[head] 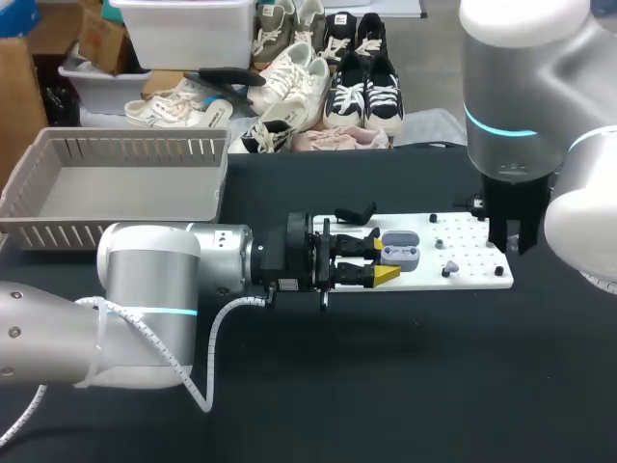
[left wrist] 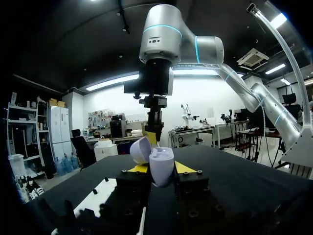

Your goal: Pick up each earbud case from the left stands, insert the matching earbuds, close the lid, and place the case in the box.

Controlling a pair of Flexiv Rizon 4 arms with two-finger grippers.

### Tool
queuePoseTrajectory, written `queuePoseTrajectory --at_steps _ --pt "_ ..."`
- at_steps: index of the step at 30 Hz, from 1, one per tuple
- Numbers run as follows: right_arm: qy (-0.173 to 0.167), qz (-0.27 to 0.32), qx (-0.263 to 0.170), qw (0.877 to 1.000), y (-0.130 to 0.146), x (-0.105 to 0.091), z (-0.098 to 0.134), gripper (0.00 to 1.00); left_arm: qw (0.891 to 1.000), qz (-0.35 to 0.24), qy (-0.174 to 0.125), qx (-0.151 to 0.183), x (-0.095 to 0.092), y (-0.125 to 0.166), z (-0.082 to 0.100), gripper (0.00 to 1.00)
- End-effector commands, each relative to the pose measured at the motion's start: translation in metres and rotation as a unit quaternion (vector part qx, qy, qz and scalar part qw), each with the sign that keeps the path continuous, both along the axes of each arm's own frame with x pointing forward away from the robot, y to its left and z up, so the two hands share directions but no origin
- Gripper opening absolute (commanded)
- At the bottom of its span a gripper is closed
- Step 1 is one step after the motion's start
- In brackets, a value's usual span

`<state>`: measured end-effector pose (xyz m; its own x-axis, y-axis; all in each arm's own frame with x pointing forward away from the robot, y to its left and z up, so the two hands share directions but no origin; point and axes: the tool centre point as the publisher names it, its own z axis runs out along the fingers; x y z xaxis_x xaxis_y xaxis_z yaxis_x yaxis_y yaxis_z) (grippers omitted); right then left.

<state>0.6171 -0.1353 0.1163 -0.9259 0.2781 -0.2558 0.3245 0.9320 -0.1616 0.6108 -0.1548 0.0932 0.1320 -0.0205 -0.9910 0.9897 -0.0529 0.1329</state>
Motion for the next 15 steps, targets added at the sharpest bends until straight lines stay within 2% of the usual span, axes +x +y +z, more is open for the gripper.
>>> queuePoseTrajectory --at_steps 1,6,15 --pt "-0.003 -0.01 0.006 1.0 0.003 -0.015 0.014 0.0 1.0 0.002 -0.001 -0.001 -0.001 0.0 0.0 0.0" --pt "-0.002 -0.014 0.007 1.0 0.013 -0.026 0.022 0.0 1.0 0.002 -0.001 -0.001 -0.001 0.0 0.0 0.0" --pt "-0.009 0.041 0.018 0.999 0.046 -0.049 0.029 0.0 1.0 0.002 -0.001 -0.001 -0.001 0.0 0.0 0.0"
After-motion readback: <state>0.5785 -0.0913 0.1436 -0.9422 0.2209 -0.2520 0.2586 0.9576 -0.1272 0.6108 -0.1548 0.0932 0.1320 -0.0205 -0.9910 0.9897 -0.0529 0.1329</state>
